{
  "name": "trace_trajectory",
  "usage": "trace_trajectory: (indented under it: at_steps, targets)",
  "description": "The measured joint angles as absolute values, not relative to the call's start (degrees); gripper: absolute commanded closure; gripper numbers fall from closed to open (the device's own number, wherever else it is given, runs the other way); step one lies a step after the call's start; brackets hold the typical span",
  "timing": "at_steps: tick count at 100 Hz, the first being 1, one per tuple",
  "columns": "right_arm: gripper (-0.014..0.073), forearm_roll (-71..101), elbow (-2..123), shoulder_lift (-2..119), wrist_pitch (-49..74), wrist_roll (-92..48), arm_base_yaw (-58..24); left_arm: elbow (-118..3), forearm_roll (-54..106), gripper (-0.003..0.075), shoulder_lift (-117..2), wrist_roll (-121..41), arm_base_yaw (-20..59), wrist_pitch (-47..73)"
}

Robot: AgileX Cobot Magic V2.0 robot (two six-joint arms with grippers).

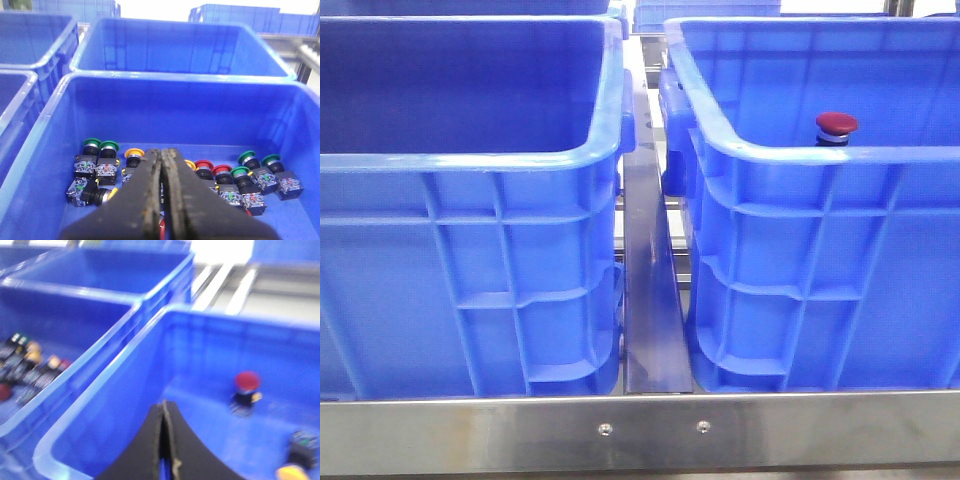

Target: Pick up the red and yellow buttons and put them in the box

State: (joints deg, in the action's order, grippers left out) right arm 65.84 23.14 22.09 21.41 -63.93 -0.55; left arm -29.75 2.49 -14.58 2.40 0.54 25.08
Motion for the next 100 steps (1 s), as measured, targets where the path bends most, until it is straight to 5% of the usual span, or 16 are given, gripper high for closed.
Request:
trace_trajectory:
  at_steps: [40, 100]
  targets:
    - [0.0688, 65.93, 13.29, 2.68, 17.73, -63.93, -0.55, -22.82, 2.49, 0.0741, -1.69, 2.40, 0.54, 25.08]
    - [0.0688, 66.27, 12.51, 1.24, 17.27, -63.93, -0.55, -19.80, 2.49, 0.0741, -1.44, 2.40, 0.54, 25.08]
